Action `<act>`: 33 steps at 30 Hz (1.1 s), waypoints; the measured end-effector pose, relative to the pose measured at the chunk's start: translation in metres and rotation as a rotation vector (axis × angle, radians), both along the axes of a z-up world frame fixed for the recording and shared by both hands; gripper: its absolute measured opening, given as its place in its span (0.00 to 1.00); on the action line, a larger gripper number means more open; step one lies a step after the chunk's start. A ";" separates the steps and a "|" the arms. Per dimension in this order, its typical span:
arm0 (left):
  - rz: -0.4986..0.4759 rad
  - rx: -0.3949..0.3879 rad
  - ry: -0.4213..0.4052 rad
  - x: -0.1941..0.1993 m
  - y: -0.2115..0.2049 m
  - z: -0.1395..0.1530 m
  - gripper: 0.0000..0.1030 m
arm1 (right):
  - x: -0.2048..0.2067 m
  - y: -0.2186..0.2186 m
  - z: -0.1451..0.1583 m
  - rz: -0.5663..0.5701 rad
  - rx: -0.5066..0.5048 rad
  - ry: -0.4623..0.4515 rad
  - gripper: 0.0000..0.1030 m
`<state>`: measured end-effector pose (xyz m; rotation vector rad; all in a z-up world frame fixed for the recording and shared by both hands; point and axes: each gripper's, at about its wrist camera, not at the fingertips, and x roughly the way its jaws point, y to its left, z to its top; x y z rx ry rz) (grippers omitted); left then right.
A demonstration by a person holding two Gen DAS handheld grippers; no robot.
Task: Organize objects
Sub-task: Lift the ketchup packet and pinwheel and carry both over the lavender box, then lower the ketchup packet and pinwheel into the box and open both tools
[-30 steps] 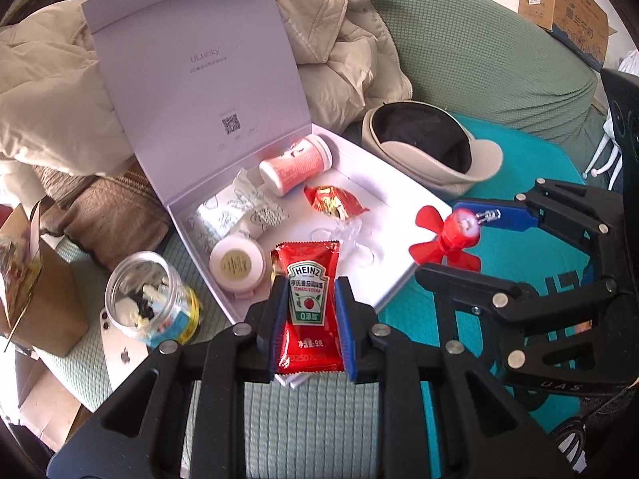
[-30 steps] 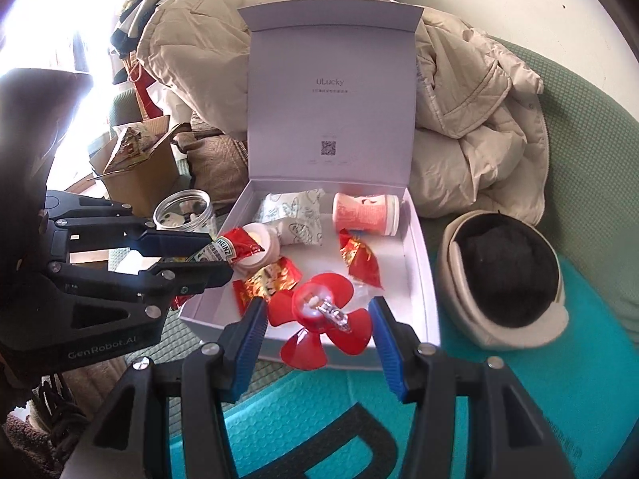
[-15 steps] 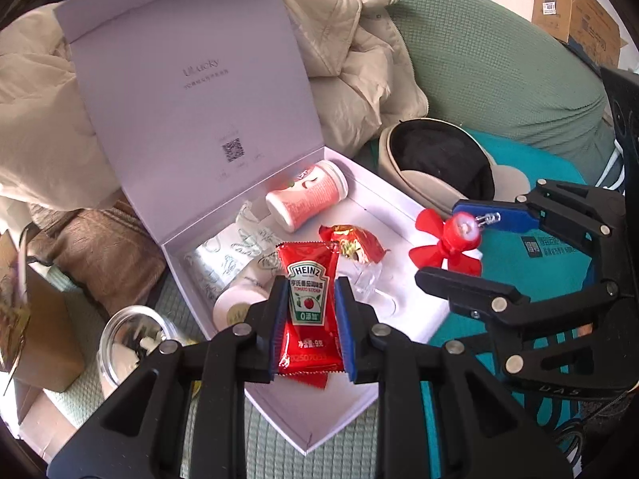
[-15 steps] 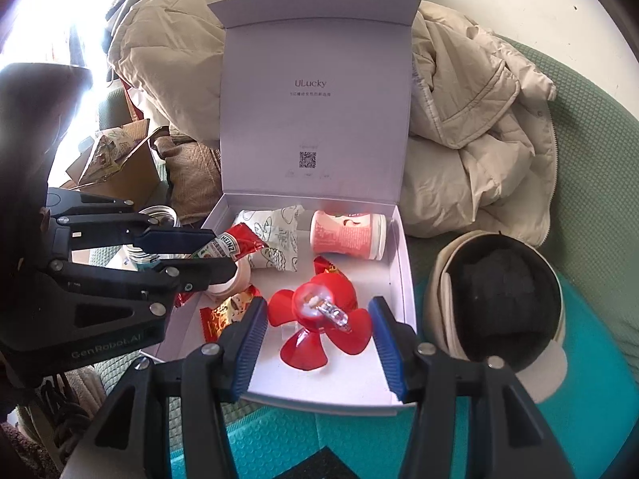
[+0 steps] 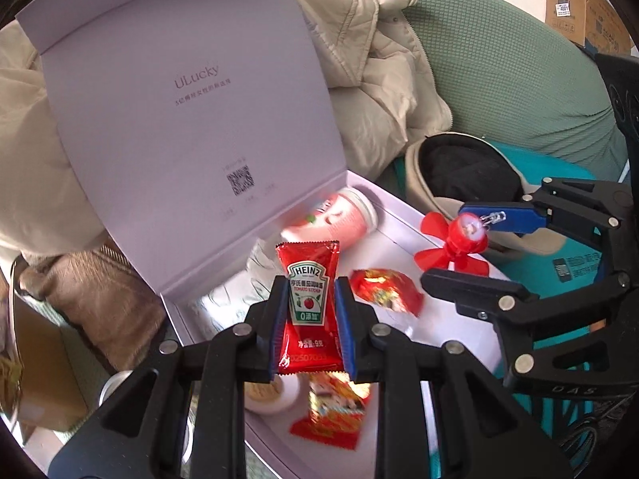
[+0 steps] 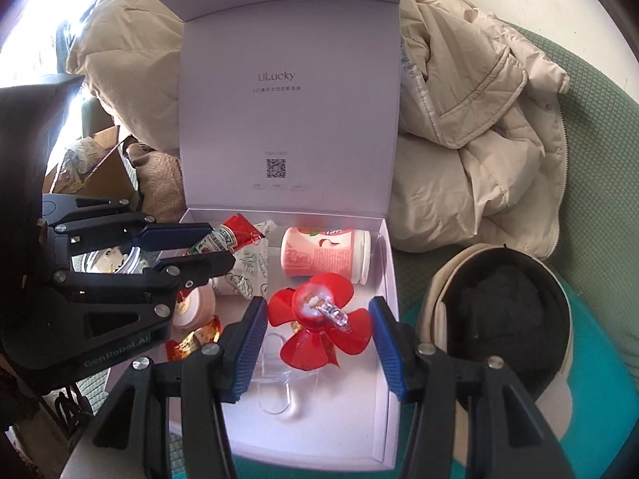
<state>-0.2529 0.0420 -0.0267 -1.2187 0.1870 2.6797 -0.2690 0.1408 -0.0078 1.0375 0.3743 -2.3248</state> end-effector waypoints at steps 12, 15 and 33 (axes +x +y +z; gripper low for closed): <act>0.036 0.091 -0.056 -0.022 -0.021 -0.031 0.21 | -0.018 -0.014 -0.022 -0.013 0.033 -0.027 0.52; 0.038 0.123 -0.079 -0.025 -0.026 -0.035 0.21 | -0.019 -0.015 -0.027 -0.016 0.021 -0.043 0.52; -0.046 0.121 -0.192 -0.023 -0.015 -0.055 0.22 | -0.024 -0.011 -0.043 -0.005 0.047 -0.126 0.52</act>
